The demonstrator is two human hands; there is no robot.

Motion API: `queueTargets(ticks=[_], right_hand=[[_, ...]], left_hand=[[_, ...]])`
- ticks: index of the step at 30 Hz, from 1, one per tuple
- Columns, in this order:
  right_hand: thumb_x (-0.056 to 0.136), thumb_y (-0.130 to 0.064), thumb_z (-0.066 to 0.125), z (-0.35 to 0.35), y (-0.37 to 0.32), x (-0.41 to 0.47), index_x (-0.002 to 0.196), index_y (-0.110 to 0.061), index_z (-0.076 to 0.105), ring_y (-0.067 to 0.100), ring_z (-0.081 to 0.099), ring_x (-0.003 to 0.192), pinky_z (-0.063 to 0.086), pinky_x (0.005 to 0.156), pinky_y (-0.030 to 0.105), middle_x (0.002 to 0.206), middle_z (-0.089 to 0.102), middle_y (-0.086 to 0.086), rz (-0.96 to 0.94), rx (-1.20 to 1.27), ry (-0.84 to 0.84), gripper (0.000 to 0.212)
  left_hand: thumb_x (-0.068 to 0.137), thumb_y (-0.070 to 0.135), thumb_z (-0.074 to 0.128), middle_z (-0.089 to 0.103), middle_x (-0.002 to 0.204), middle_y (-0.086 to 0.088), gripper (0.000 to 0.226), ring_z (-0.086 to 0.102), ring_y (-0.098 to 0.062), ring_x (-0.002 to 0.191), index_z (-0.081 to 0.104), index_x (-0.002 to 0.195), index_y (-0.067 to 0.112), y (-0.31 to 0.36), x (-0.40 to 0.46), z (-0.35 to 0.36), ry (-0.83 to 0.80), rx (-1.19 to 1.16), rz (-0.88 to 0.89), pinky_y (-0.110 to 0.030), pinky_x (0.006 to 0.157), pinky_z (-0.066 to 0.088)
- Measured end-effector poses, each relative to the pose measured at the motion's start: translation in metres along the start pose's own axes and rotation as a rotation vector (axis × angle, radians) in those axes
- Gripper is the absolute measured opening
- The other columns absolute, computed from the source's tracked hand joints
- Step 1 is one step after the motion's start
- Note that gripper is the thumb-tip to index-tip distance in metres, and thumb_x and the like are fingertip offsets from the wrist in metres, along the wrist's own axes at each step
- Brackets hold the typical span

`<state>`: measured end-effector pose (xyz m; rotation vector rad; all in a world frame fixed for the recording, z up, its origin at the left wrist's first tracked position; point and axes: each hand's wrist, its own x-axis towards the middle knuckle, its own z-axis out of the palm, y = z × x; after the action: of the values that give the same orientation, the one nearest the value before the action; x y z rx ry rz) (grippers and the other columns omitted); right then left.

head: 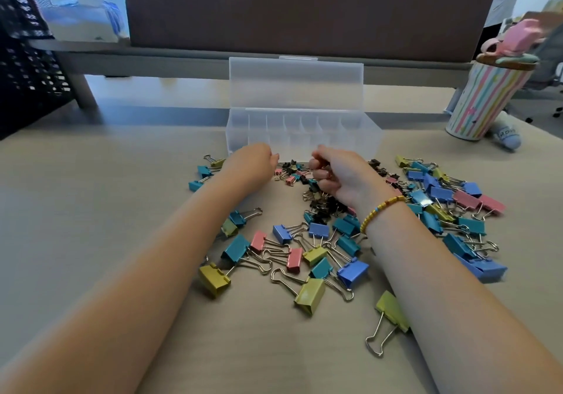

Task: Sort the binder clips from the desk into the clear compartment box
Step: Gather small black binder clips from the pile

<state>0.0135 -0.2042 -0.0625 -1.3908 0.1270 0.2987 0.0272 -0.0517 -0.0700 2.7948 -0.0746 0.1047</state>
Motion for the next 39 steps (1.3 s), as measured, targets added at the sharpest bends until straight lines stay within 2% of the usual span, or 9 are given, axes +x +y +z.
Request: queueTargets(ticks=[3,7,12,16,20,26,31,35,39], right_hand=[[0.095,-0.001,0.035,0.007,0.002,-0.002,0.116,-0.005,0.056,0.007,0.040,0.054,0.030,0.039,0.013,0.075,0.049,-0.001,-0.103,-0.423,0.041,0.030],[0.098,-0.010,0.033,0.014,0.007,-0.002,0.124,-0.008,0.054,0.020,0.054,0.106,0.040,0.084,0.026,0.118,0.059,0.007,-0.309,-1.010,0.086,0.034],[0.096,-0.039,0.046,0.019,0.015,-0.001,0.125,-0.012,0.048,0.024,0.054,0.106,0.041,0.080,0.033,0.120,0.058,0.009,-0.377,-1.411,0.013,0.039],[0.096,-0.040,0.046,0.020,0.015,-0.002,0.129,-0.014,0.047,0.023,0.053,0.111,0.042,0.085,0.033,0.126,0.056,0.008,-0.402,-1.467,-0.028,0.042],[0.096,-0.042,0.044,0.016,0.015,-0.001,0.127,-0.016,0.049,0.021,0.052,0.110,0.042,0.086,0.032,0.126,0.056,0.006,-0.409,-1.427,-0.042,0.041],[0.084,-0.054,0.057,0.021,0.013,-0.006,0.120,-0.019,0.050,0.019,0.053,0.102,0.042,0.077,0.031,0.117,0.058,0.002,-0.464,-1.507,-0.038,0.050],[0.094,-0.043,0.049,0.023,0.015,-0.006,0.114,-0.015,0.048,0.017,0.051,0.087,0.041,0.070,0.029,0.104,0.058,0.003,-0.444,-1.577,-0.049,0.034],[0.099,-0.028,0.039,0.019,0.013,-0.003,0.111,-0.011,0.049,0.021,0.054,0.083,0.043,0.068,0.032,0.098,0.060,0.005,-0.446,-1.404,0.002,0.023],[0.100,-0.023,0.035,0.014,0.013,0.000,0.111,-0.009,0.049,0.021,0.054,0.081,0.044,0.069,0.033,0.096,0.060,0.007,-0.452,-1.325,0.068,0.022]], left_hand=[[0.096,0.041,0.043,0.060,0.110,-0.014,0.042,0.057,-0.028,0.098,0.051,0.114,0.004,0.003,0.003,0.009,-0.034,0.089,-0.015,-0.031,0.075,0.041],[0.096,0.036,0.045,0.063,0.108,-0.020,0.041,0.060,-0.033,0.097,0.051,0.112,-0.001,0.000,0.004,0.012,-0.103,0.070,0.008,-0.035,0.077,0.046],[0.095,0.033,0.047,0.054,0.090,-0.009,0.029,0.049,-0.020,0.080,0.049,0.104,0.006,-0.006,-0.002,0.003,-0.194,0.060,0.078,-0.028,0.066,0.038],[0.096,0.030,0.045,0.047,0.090,-0.003,0.023,0.044,-0.016,0.082,0.048,0.106,0.009,-0.012,-0.007,-0.004,-0.217,0.061,0.129,-0.025,0.065,0.031],[0.098,0.023,0.039,0.044,0.073,0.001,0.020,0.042,-0.015,0.068,0.043,0.083,0.013,-0.017,-0.006,-0.005,-0.158,-0.080,0.083,-0.026,0.059,0.031],[0.089,0.009,0.030,0.042,0.057,0.000,0.024,0.030,-0.005,0.033,0.034,0.066,0.016,-0.017,-0.004,-0.014,-0.148,-1.119,-0.302,-0.012,0.034,0.018],[0.092,0.005,0.032,0.048,0.068,-0.003,0.022,0.042,0.000,0.031,0.041,0.073,0.011,-0.013,-0.005,-0.016,-0.076,-1.460,-0.393,-0.007,0.029,0.024],[0.094,-0.001,0.031,0.047,0.069,0.000,0.024,0.045,0.001,0.035,0.053,0.093,0.008,-0.011,-0.006,-0.015,-0.067,-1.423,-0.356,-0.007,0.033,0.027],[0.096,0.006,0.031,0.039,0.063,0.000,0.026,0.033,-0.009,0.048,0.056,0.098,0.013,-0.012,-0.004,-0.014,-0.060,-0.866,-0.248,-0.018,0.041,0.024]])
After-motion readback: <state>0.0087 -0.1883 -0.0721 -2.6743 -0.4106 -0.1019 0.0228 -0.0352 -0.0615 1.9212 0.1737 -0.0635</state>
